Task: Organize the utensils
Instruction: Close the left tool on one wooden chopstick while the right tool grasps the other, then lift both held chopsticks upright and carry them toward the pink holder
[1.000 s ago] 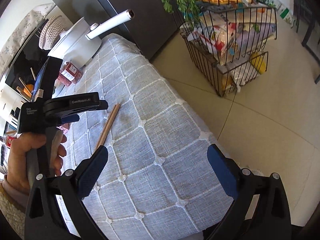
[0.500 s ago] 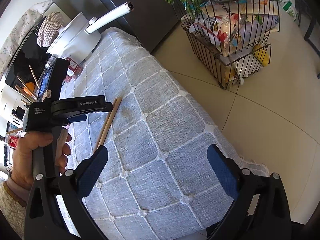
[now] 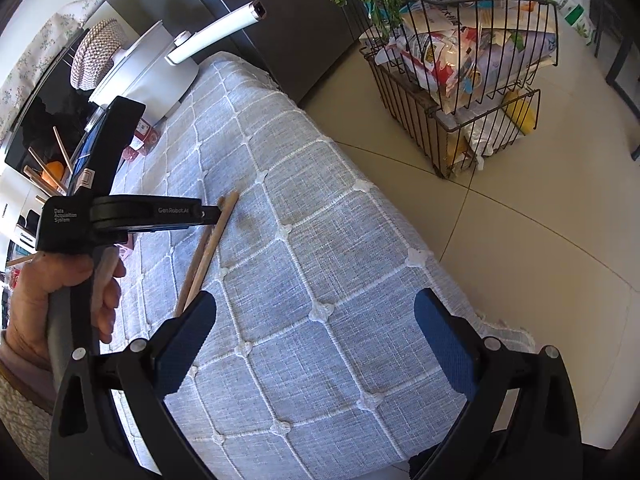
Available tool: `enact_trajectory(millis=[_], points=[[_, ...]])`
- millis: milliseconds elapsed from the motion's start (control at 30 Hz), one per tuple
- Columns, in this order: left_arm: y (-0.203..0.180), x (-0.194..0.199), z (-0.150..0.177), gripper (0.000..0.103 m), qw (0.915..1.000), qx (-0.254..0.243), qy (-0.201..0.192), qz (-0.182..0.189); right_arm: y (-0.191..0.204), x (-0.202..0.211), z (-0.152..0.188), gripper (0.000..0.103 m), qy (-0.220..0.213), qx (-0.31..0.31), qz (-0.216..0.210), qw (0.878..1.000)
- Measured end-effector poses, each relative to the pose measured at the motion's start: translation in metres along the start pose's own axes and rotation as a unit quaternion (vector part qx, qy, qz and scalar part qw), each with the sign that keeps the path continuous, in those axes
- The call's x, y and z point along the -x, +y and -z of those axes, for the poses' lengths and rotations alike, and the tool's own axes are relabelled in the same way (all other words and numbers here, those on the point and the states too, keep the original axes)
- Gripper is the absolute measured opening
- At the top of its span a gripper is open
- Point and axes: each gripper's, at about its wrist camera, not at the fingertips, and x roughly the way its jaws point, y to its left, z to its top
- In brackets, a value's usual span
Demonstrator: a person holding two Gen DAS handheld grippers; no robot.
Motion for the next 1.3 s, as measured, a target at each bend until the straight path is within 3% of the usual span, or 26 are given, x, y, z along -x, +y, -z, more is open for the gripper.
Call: enact_trajectory(millis=[100,233,400,500,633,733,867,933,1033,1067,1100,1167,1200,1300], points=[[-0.006,0.0,0.002,0.019,0.9998,-0.019,-0.002,0.002,0.0,-0.002,0.0,0.097,0.003,0.0,0.002,1.0],[-0.005,0.001,0.008,0.008,0.9997,-0.019,-0.011,0.014,0.001,-0.007,-0.001,0.097,0.012,-0.004,0.003,1.0],[0.0,0.012,0.035,0.005,0.9985,-0.026,-0.048,0.003,0.007,-0.008,-0.001,0.097,0.01,0.0,0.006,1.0],[0.01,0.034,0.063,0.004,0.9957,-0.017,-0.091,-0.001,0.013,-0.007,-0.002,0.097,0.004,0.002,0.009,1.0],[0.027,0.083,0.119,0.005,0.985,-0.005,-0.172,-0.012,0.037,-0.006,-0.007,0.097,-0.028,0.035,0.037,0.998],[0.045,0.115,0.154,0.004,0.9775,0.011,-0.21,-0.02,0.071,-0.01,-0.025,0.097,-0.046,0.08,0.06,0.994],[0.05,0.142,0.186,0.005,0.9667,0.012,-0.251,-0.049,0.106,-0.046,-0.049,0.097,-0.001,0.097,0.086,0.992],[0.058,0.16,0.202,0.005,0.9599,0.021,-0.273,-0.058,0.118,-0.074,-0.056,0.095,0.044,0.083,0.094,0.991],[0.065,0.174,0.216,0.005,0.9538,0.029,-0.291,-0.068,0.126,-0.106,-0.053,0.085,0.106,0.059,0.085,0.989],[0.066,0.177,0.22,0.005,0.9512,0.03,-0.297,-0.078,0.129,-0.113,-0.051,0.07,0.124,0.054,0.081,0.988],[0.067,0.179,0.225,0.005,0.9497,0.032,-0.301,-0.081,0.131,-0.122,-0.048,0.066,0.146,0.045,0.084,0.985],[0.072,0.184,0.232,0.005,0.9471,0.039,-0.308,-0.082,0.14,-0.12,-0.047,0.045,0.127,0.051,0.09,0.986],[0.073,0.185,0.234,0.005,0.9462,0.043,-0.31,-0.084,0.143,-0.119,-0.046,0.029,0.127,0.053,0.1,0.985],[0.084,0.188,0.241,0.005,0.9434,0.057,-0.316,-0.082,0.143,-0.114,-0.047,0.01,0.122,0.045,0.099,0.987]])
